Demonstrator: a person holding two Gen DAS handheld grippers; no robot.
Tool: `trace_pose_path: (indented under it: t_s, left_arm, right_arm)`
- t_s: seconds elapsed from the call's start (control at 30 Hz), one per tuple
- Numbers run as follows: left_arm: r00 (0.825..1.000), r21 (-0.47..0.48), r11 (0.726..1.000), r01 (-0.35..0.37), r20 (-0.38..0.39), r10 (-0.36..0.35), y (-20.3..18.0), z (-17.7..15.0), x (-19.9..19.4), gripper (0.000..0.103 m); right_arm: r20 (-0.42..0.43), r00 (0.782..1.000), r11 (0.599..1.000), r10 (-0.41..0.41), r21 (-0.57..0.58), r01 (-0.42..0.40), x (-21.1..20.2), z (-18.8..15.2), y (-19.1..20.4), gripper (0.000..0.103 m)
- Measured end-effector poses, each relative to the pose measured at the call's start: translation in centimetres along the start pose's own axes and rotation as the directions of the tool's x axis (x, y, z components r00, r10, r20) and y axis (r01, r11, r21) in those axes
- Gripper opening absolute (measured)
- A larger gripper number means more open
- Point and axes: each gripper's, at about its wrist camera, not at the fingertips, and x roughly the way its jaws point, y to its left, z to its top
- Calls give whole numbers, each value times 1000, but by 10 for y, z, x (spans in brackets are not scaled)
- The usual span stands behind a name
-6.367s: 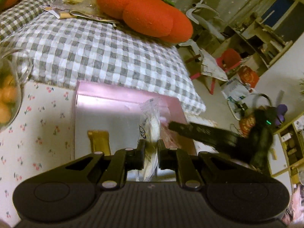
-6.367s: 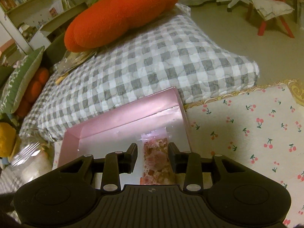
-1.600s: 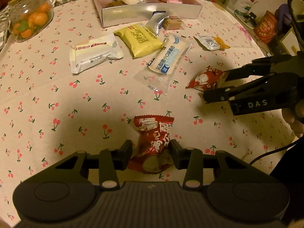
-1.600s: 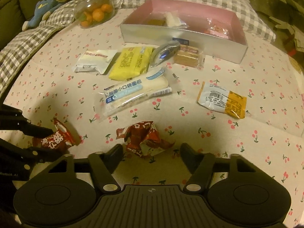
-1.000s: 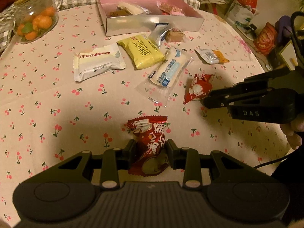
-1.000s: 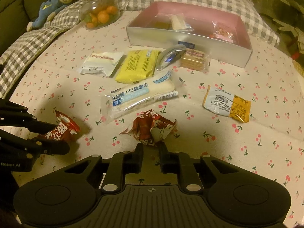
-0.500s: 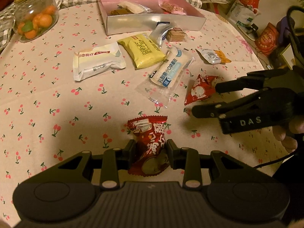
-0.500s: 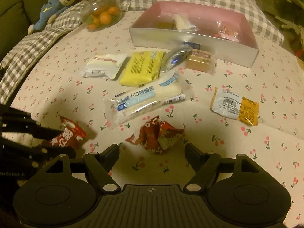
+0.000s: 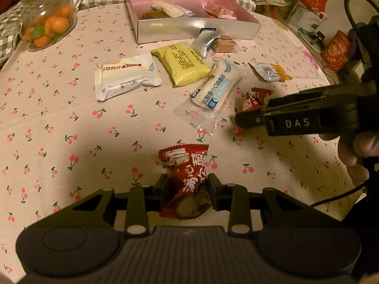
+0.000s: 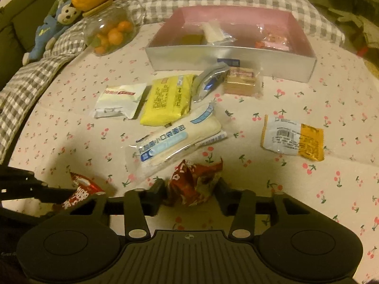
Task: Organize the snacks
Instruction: 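Carry the red candy with the left tool while the right tool carries its candy into the box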
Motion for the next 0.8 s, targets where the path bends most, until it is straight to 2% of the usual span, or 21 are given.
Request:
trace_pose_path:
  t_s: [0.23, 0.47, 0.8]
  left_arm:
    - [1000, -11, 1000, 2, 20, -1, 2, 3, -4, 32]
    - [998, -36, 999, 12, 64, -9, 3, 13, -13, 32]
    - [993, -77, 996, 35, 117, -26, 4, 37, -26, 32]
  right_arm:
    - [-3, 1000, 1000, 31, 3, -31, -8, -2, 5, 41]
    - [54, 996, 997, 65, 35, -67, -28, 9, 2, 41]
    - [99, 994, 997, 37, 67, -44, -44, 27, -14, 41]
